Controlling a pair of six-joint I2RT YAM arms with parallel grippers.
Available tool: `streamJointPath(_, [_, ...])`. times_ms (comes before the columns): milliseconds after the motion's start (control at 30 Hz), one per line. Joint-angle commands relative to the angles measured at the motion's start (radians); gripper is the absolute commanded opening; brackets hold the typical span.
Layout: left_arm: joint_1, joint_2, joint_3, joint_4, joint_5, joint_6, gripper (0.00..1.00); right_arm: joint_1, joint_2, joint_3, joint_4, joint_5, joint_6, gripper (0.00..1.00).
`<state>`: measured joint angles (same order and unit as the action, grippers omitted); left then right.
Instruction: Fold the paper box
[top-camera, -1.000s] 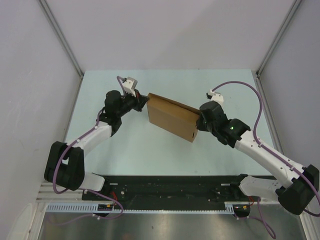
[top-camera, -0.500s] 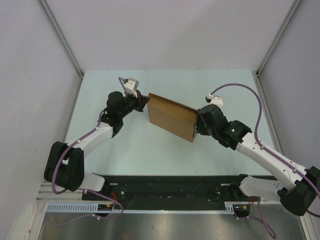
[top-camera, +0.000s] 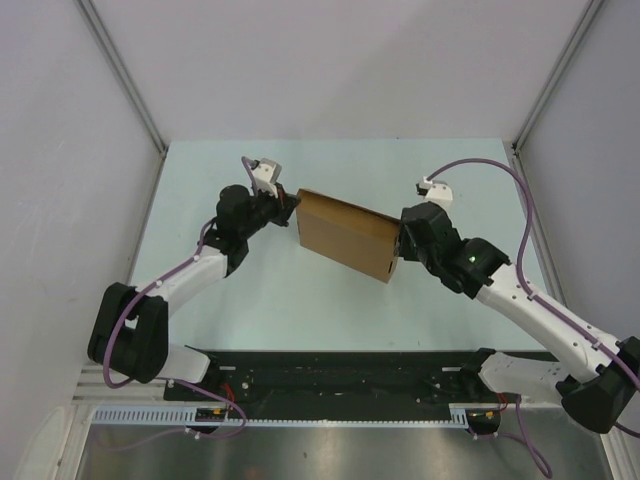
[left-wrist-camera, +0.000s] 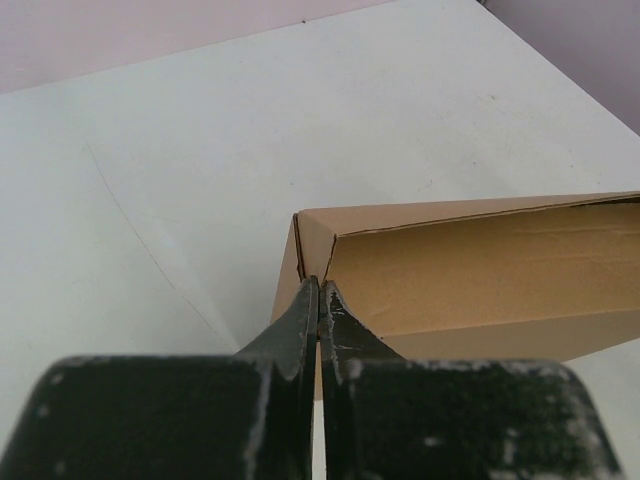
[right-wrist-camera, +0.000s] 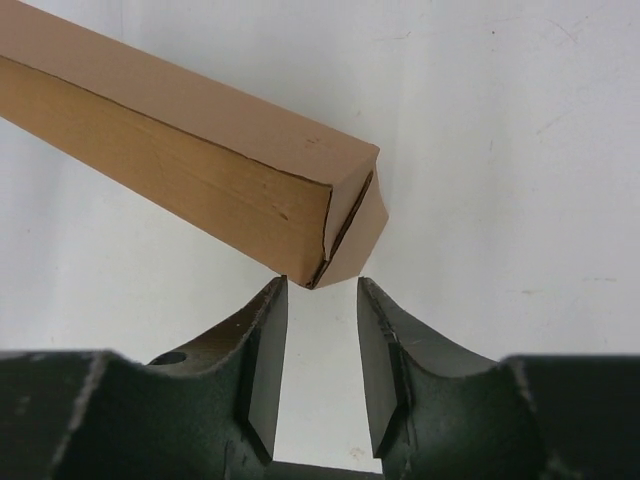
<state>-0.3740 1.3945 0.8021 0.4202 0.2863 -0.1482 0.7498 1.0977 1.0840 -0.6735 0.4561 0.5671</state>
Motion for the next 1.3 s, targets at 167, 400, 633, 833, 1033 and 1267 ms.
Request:
streamJointPath(167, [-0.020,-0.005,-0.027,-0.104,0.004,0.024,0.00,0.005,0.044,0.053,0.052,0.067,-0.045,0.24])
streamJointPath(400, [-0.023,-0.006,-0.027,-0.107,0.005,0.025,0.00,0.005,0.059,0.054,0.072,0.116,-0.062,0.17])
streamJointPath(633, [-0.025,-0.003,-0.026,-0.110,0.005,0.025,0.00,0.010,0.065,0.056,0.092,0.174,-0.069,0.25])
streamJointPath(833, [-0.025,-0.002,-0.024,-0.113,0.007,0.025,0.00,0.011,0.080,0.054,0.118,0.202,-0.088,0.20])
streamJointPath(1033, [-0.028,-0.005,-0.024,-0.116,0.007,0.025,0.01,0.016,0.105,0.054,0.129,0.220,-0.090,0.06])
streamJointPath(1267, [-0.029,-0.008,-0.021,-0.124,0.004,0.025,0.00,0.031,0.119,0.054,0.118,0.240,-0.087,0.00])
